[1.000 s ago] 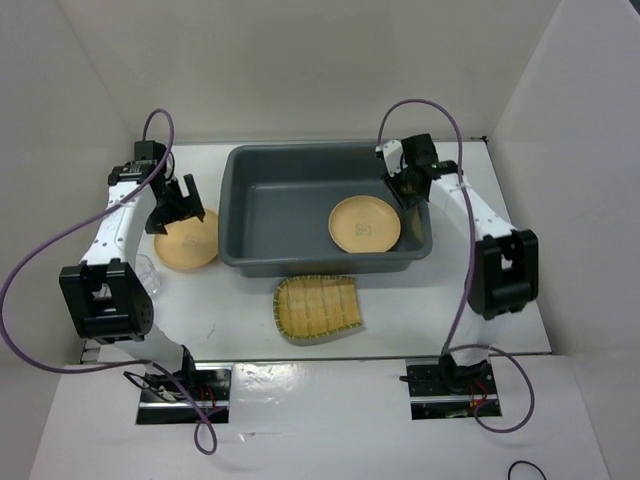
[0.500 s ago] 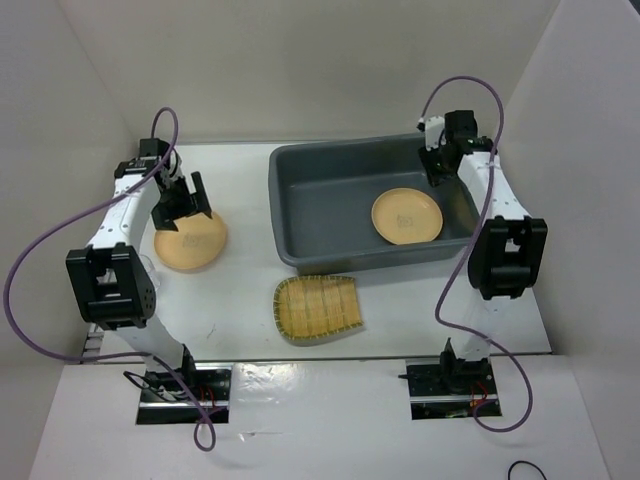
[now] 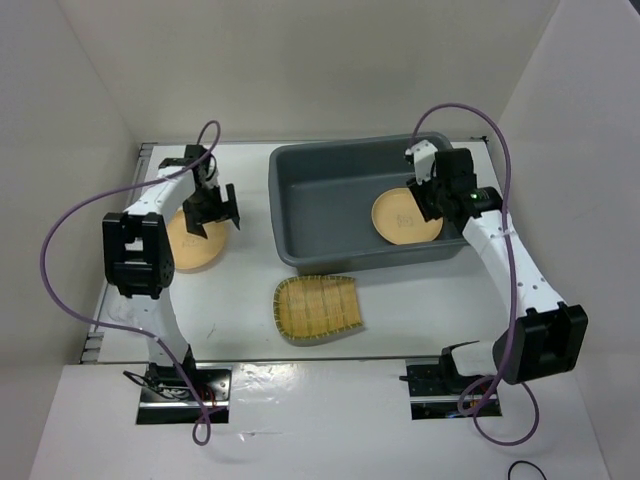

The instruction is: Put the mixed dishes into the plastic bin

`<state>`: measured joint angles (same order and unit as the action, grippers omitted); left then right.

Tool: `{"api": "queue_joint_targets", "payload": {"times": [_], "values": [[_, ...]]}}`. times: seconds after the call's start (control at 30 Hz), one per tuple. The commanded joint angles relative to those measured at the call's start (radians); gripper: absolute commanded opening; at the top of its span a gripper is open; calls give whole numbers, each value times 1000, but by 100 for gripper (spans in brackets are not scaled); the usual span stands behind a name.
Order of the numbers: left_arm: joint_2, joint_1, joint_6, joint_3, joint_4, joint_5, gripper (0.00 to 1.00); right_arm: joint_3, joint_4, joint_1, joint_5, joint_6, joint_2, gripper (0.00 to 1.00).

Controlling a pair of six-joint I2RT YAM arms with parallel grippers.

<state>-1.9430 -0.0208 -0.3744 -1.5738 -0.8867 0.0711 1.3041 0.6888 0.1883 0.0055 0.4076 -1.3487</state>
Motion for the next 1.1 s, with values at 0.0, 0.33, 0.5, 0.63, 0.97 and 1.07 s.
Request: {"api": "queue_joint_targets", "payload": {"times": [0.0, 0.33, 0.5, 0.63, 0.97, 1.07], "values": [[-11, 41, -26, -6, -12, -36, 100, -89, -100, -3, 158, -70, 54, 43], [-111, 70, -17, 83, 32, -70, 77, -157, -81, -76, 120, -121, 138, 47], [-132, 90, -17, 92, 52, -70, 54, -198, -69, -134, 67, -147, 177, 47], [-132, 90, -17, 37, 32, -144, 0, -238, -69, -145, 12, -159, 195, 47], [-143, 70, -31, -458, -153, -248, 0, -270, -81, -199, 27, -180, 215, 48], [-183, 70, -52, -639, -202, -209, 0, -270, -81, -199, 48, -181, 215, 48]]}}
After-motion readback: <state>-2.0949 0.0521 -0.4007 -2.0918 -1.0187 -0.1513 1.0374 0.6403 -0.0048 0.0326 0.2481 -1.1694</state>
